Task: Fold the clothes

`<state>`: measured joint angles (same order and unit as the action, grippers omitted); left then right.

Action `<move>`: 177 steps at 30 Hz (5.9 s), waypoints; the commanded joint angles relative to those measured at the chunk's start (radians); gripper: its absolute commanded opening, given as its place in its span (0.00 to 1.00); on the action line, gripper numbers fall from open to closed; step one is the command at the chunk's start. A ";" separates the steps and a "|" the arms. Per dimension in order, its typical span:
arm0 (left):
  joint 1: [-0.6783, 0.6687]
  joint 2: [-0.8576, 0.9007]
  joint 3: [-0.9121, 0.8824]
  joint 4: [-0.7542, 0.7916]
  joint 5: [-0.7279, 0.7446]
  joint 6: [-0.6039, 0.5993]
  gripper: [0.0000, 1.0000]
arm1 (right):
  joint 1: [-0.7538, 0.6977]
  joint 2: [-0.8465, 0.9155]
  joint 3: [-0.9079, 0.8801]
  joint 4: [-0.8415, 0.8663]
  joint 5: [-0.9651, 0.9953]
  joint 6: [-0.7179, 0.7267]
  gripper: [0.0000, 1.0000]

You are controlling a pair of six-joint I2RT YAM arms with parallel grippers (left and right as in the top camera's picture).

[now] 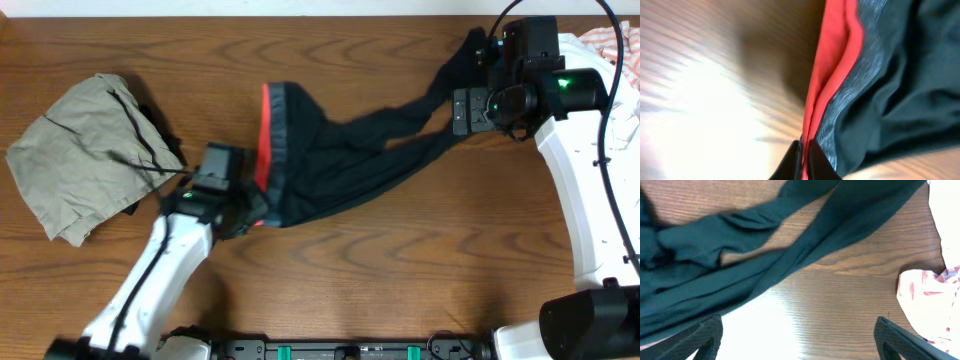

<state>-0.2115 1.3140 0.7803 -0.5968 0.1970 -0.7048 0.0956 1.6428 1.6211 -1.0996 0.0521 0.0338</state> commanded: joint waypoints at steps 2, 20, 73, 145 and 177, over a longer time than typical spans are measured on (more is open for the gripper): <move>0.085 -0.048 -0.004 -0.070 -0.164 0.160 0.06 | -0.005 0.005 0.002 -0.005 -0.004 0.015 0.93; 0.293 -0.040 -0.004 -0.113 -0.190 0.226 0.06 | -0.103 0.068 0.000 -0.027 -0.058 0.047 0.89; 0.127 0.237 -0.026 0.016 -0.048 0.267 0.06 | -0.092 0.672 0.000 0.584 -0.109 0.067 0.50; 0.127 0.237 -0.026 0.035 -0.051 0.267 0.06 | -0.449 0.270 -0.325 0.390 -0.042 0.206 0.26; 0.127 0.237 -0.026 0.046 -0.051 0.267 0.06 | -0.485 0.173 -0.088 -0.133 0.330 0.257 0.03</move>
<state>-0.0826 1.5478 0.7631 -0.5491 0.1509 -0.4469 -0.3649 1.8114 1.5726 -1.2247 0.1070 0.2035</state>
